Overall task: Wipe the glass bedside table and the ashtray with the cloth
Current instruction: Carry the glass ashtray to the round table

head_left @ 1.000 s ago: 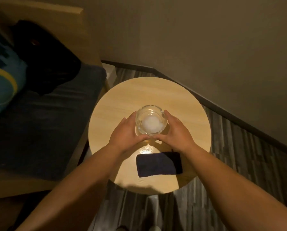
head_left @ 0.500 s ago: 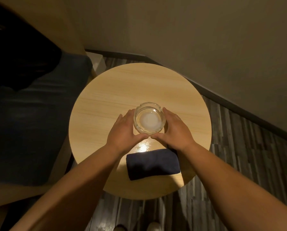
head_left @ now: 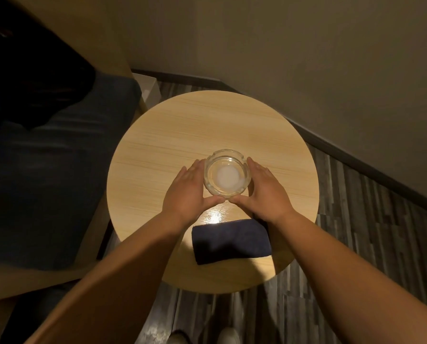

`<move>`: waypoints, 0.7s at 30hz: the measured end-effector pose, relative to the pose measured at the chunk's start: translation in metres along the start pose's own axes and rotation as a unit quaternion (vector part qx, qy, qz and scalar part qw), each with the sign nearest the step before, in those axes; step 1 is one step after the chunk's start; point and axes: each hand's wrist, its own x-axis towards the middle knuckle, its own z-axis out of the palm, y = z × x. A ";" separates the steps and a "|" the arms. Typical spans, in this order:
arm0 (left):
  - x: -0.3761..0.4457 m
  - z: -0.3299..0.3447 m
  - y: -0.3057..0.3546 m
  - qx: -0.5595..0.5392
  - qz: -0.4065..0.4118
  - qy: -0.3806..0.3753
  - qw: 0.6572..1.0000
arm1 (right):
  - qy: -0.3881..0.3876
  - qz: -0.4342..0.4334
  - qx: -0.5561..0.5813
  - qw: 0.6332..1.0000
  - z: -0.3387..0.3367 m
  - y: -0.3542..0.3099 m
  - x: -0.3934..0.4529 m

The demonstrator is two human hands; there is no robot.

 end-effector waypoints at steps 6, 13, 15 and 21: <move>0.003 -0.005 0.001 0.010 0.005 -0.009 1.000 | -0.013 -0.008 -0.034 0.999 -0.006 -0.004 0.003; -0.004 -0.015 0.011 0.082 -0.056 -0.078 0.992 | -0.026 0.020 -0.047 0.998 -0.003 -0.007 -0.001; -0.013 -0.018 0.015 0.116 -0.075 -0.081 0.987 | -0.017 0.027 -0.053 0.998 -0.006 -0.007 -0.009; -0.065 -0.023 0.039 0.169 -0.061 -0.037 0.983 | 0.013 0.031 -0.199 0.980 -0.027 0.004 -0.060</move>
